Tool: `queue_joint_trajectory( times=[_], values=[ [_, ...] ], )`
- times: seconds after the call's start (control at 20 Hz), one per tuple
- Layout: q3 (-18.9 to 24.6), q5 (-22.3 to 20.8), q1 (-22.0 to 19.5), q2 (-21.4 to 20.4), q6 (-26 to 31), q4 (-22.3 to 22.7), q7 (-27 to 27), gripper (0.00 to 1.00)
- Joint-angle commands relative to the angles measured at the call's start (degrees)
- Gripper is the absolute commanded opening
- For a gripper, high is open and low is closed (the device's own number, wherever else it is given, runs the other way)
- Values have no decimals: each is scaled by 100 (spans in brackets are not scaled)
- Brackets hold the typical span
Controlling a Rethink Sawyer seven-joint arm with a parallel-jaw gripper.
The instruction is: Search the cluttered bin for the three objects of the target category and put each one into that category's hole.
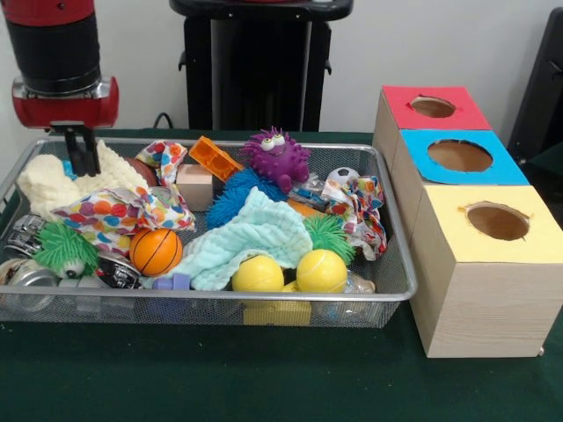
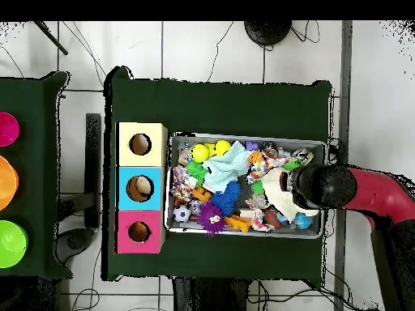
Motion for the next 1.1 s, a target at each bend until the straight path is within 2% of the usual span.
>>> queue_joint_trajectory(
  times=[0.05, 0.35, 0.65, 0.7, 0.9, 1.1],
  values=[
    [533, -455, -307, 339, -108, 57, -1837, 0],
    [637, -518, -569, 7, -277, 640, -1604, 0],
    [709, -616, -660, 39, -406, 776, -1380, 0],
    [668, -595, -652, 51, -352, 772, -1258, 100],
    [746, -567, -669, -14, -579, 832, -1145, 100],
    [617, -701, -522, 10, -496, 805, -1097, 100]
  ],
)
